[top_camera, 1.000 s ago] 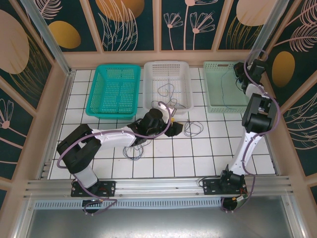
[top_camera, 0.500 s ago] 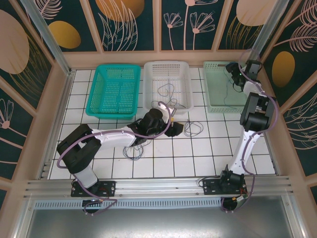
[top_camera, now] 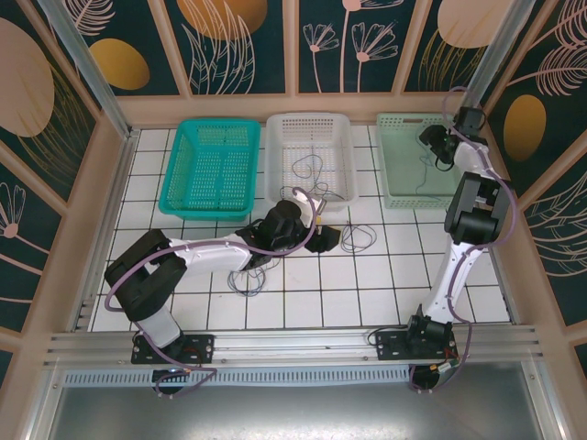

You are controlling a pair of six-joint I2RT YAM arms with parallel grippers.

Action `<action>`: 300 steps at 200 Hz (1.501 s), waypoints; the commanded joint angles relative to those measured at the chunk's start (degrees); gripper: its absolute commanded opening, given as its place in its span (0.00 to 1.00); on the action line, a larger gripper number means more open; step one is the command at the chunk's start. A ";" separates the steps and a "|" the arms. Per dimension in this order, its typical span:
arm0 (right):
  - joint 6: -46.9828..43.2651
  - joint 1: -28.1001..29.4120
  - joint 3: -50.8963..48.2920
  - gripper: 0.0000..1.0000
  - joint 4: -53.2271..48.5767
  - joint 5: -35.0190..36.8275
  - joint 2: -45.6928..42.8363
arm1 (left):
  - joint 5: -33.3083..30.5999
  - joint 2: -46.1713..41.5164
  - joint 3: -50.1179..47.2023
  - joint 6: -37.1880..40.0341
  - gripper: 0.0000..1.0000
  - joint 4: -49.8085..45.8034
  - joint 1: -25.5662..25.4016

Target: Untangle the cables

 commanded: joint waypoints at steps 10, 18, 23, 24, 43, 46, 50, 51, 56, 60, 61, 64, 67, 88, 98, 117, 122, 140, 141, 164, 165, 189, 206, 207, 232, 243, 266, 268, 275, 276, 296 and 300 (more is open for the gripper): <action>-9.70 2.13 5.13 0.60 -14.11 0.79 1.81 | 1.32 -1.82 0.74 -0.70 0.79 1.57 0.19; -12.00 2.42 7.62 0.60 -17.65 -0.07 3.17 | 1.61 -1.89 0.45 -0.84 0.79 1.86 0.26; -13.32 2.62 9.04 0.59 -20.24 -0.26 4.00 | 1.82 -1.91 0.36 -1.00 0.79 1.90 0.21; -13.54 2.66 9.46 0.59 -20.70 -0.26 4.17 | 1.83 -1.91 0.35 -1.01 0.79 1.89 0.21; -17.13 2.95 11.09 0.29 -25.56 0.64 5.43 | 3.28 -1.83 0.76 -1.27 0.79 1.31 0.28; -17.43 2.97 10.87 0.23 -25.89 1.14 5.35 | 3.39 -1.75 0.86 -1.28 0.79 1.11 0.26; -17.74 2.97 10.53 0.16 -26.10 1.72 5.24 | 3.73 -1.75 1.02 -1.28 0.79 0.86 0.22; -17.90 2.97 10.38 0.14 -26.13 1.82 5.18 | 3.79 -1.74 1.04 -1.28 0.79 0.84 0.22; -18.46 3.03 9.91 0.07 -26.46 2.45 5.06 | 4.12 -1.74 1.14 -1.37 0.79 0.59 0.28; -18.72 3.04 9.44 0.04 -26.59 3.01 4.97 | 4.35 -1.82 1.14 -1.45 0.79 0.56 0.24; -18.87 3.05 9.27 0.04 -26.67 3.27 4.95 | 4.41 -1.82 1.14 -1.45 0.79 0.56 0.19; -18.93 3.05 9.03 0.04 -26.78 3.45 4.95 | 4.66 -1.89 1.12 -1.57 0.79 0.59 0.27; -19.01 3.06 8.73 0.04 -26.94 3.53 4.92 | 4.81 -1.96 1.16 -1.62 0.79 0.65 0.23; -18.87 3.02 5.57 0.47 -26.21 1.80 3.95 | 5.59 -2.43 0.88 -2.07 0.79 1.09 0.23; -19.42 3.15 2.03 0.62 -23.81 -0.17 2.08 | 5.90 -2.74 0.79 -2.16 0.79 1.09 0.19; -18.75 3.40 -4.58 0.64 -17.89 -0.70 -3.17 | 5.62 -3.44 0.57 -2.31 0.79 0.75 0.18; -18.53 3.36 -7.07 0.63 -15.93 -1.21 -4.91 | 5.49 -3.62 0.31 -2.42 0.79 0.87 0.15; -16.92 3.32 -13.87 0.62 -10.09 -2.48 -10.79 | 5.08 -4.50 -0.30 -2.83 0.79 1.52 0.20; -16.84 3.27 -14.26 0.62 -9.87 -2.56 -11.01 | 5.04 -4.53 -0.32 -2.85 0.79 1.52 0.21; -14.74 2.45 -17.65 0.55 -7.60 -5.48 -15.34 | 5.17 -5.07 -0.56 -3.55 0.79 2.21 0.24; -14.65 2.44 -17.73 0.54 -7.53 -5.55 -15.52 | 5.22 -5.07 -0.55 -3.56 0.79 2.22 0.18; -13.36 2.51 -20.35 0.51 -5.34 -8.12 -19.35 | 4.33 -5.81 -1.09 -3.95 0.79 2.88 0.24; -12.71 3.03 -23.68 0.56 -1.92 -10.15 -23.31 | 3.36 -6.51 -1.62 -3.83 0.79 2.98 0.22; -12.75 3.13 -23.95 0.56 -1.78 -10.13 -23.55 | 3.30 -6.59 -1.65 -3.79 0.79 2.96 0.22; -13.99 5.55 -27.68 0.56 0.14 -8.11 -29.28 | 2.63 -7.09 -1.90 -3.58 0.79 2.32 0.20; -14.41 7.19 -29.78 0.56 0.46 -7.66 -31.82 | 2.71 -6.96 -2.00 -3.61 0.79 2.10 0.28; -15.12 11.60 -36.17 0.56 2.24 -5.81 -38.68 | 2.28 -6.90 -2.45 -4.17 0.77 1.84 0.25; -15.16 11.98 -36.90 0.56 2.51 -5.74 -39.31 | 2.27 -6.92 -2.59 -4.24 0.77 1.93 0.23; -14.97 13.16 -39.15 0.56 3.53 -5.56 -41.81 | 2.76 -6.92 -2.81 -4.27 0.76 2.04 0.23; -14.90 13.30 -39.64 0.56 3.67 -5.55 -42.16 | 2.91 -6.92 -2.81 -4.27 0.76 2.09 0.18; -12.34 14.41 -46.79 0.57 7.14 -4.70 -48.51 | 7.23 -4.75 -1.45 -3.06 0.74 0.52 0.22; -11.50 14.32 -47.97 0.58 7.97 -4.46 -49.78 | 7.63 -3.84 -0.51 -2.76 0.73 -0.61 0.15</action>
